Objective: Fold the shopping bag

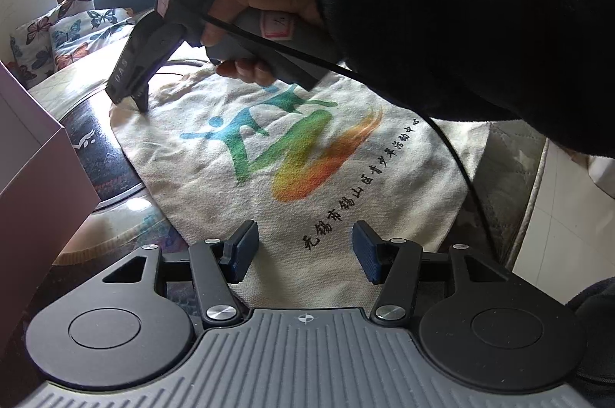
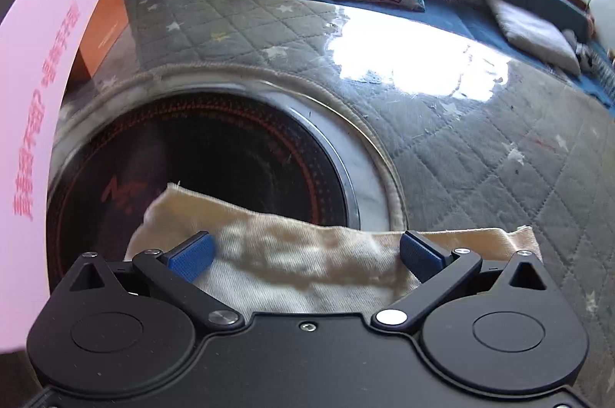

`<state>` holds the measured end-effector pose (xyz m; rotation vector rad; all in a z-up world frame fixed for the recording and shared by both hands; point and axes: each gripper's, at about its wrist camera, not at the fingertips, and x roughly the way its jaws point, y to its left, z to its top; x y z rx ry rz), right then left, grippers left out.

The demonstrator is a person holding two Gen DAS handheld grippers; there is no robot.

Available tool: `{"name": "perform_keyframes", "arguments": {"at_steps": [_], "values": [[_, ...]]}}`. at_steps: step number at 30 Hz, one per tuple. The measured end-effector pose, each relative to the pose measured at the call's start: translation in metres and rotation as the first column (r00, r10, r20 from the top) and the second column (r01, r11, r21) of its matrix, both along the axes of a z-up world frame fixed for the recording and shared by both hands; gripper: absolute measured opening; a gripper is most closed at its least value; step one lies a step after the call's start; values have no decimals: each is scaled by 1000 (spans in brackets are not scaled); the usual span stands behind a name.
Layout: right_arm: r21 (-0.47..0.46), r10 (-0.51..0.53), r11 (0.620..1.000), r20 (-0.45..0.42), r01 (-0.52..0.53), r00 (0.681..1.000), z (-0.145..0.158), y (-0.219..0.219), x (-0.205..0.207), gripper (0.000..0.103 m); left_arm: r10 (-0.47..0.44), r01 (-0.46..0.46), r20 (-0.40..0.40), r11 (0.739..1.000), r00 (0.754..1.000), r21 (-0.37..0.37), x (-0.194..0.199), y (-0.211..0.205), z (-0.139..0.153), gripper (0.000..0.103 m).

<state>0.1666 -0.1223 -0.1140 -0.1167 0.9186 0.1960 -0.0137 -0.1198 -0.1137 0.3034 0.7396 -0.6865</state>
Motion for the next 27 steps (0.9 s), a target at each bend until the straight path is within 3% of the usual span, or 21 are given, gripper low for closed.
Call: {"name": "perform_keyframes", "arguments": {"at_steps": [11,17,27], "values": [[-36,68,997,14,-67,998,-2,18,-29,103,-3,3,-3,1000,1000,5,0,-1,0,57],[-9,127,992,-12,-127,992,-3,12,-50,103,-2,2,-2,1000,1000,6,0,-2,0,57],[-20,26,999,22,-25,999,-1,-32,-35,103,-2,2,0,1000,1000,3,0,0,-1,58]]}}
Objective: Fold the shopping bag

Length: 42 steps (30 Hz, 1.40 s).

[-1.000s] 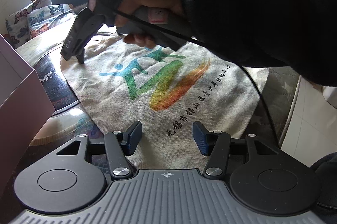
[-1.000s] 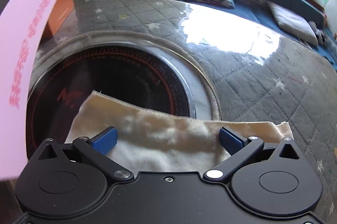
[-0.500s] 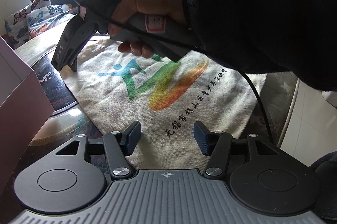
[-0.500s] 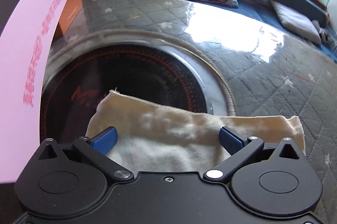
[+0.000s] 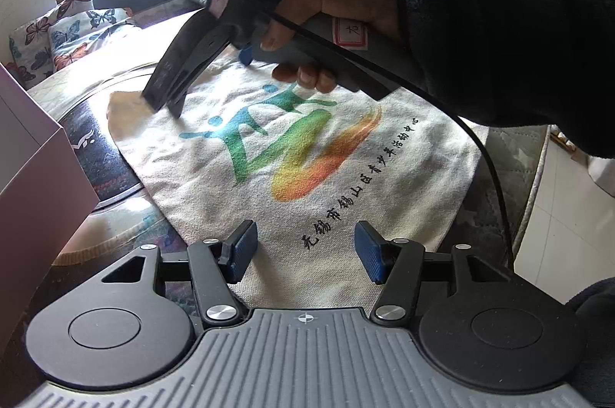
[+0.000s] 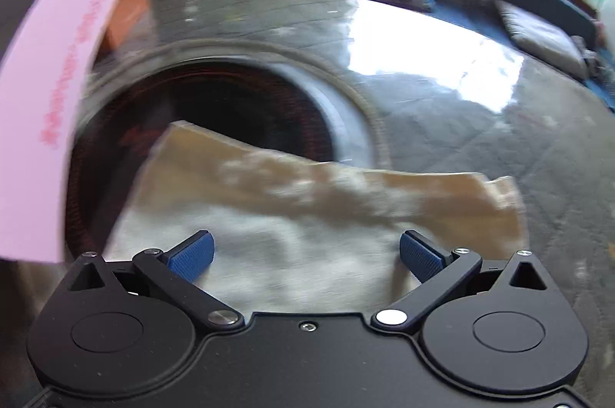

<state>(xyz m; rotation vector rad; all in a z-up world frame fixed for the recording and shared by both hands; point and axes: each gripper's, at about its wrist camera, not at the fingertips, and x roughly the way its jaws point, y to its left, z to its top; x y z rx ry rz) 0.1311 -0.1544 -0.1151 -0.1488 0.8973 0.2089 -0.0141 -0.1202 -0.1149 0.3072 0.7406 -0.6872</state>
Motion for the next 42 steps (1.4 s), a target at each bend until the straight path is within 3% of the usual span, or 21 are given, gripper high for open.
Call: {"name": "perform_keyframes", "arguments": {"at_steps": [3,10,25,42], "values": [[6,-38,999,1,38,999,-1,-15,11,103,0,0,0,1000,1000,-1,0,0,0,58],[-5,35,999,-11,-35,999,-3,-17,-13,103,-2,2,-2,1000,1000,0,0,1,0,58],[44,138,990,-28,-137,990,1,-54,-106,103,-8,8,-1,1000,1000,-6,1,3,-1,58],[24,237,971,-53,-236,970,3,-79,-209,103,-12,12,-8,1000,1000,18,-5,12,1,61]]}}
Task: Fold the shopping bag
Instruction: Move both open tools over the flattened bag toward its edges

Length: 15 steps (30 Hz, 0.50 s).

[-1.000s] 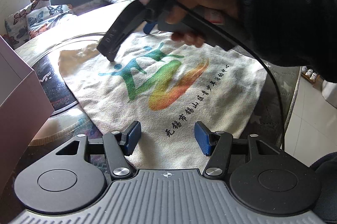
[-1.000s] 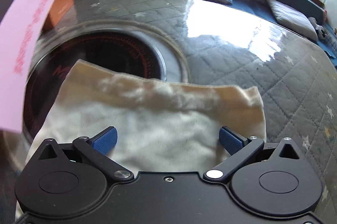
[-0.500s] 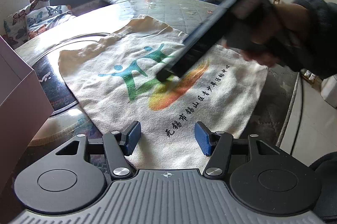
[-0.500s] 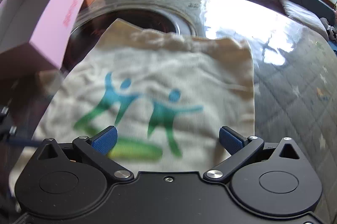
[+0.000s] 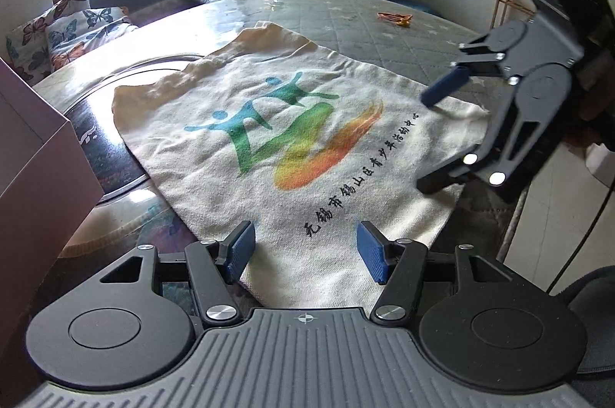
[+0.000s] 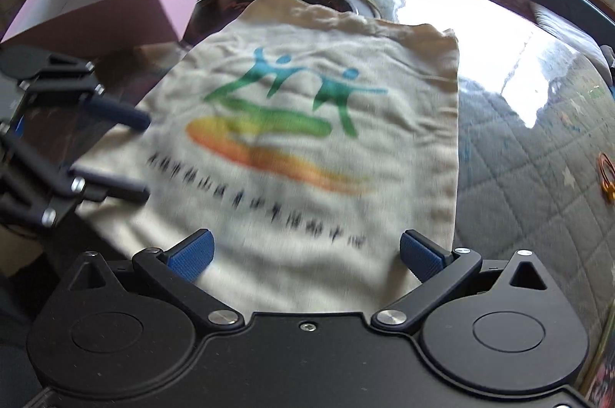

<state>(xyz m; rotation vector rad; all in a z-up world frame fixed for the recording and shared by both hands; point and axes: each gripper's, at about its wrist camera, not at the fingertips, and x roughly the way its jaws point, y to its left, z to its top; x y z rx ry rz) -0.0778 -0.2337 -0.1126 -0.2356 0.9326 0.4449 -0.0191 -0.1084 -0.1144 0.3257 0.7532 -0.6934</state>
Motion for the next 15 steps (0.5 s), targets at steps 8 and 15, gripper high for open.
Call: {"name": "perform_keyframes", "arguments": {"at_steps": [8,15], "values": [[22,-5,1000,4,5,1000,0,2,-9,103,-34,33,21,999,999,12,-16,-11,2,55],[29,60,998,45,-61,997,-2,23,-17,103,-36,36,1,999,999,-7,-19,-11,0,60]]}}
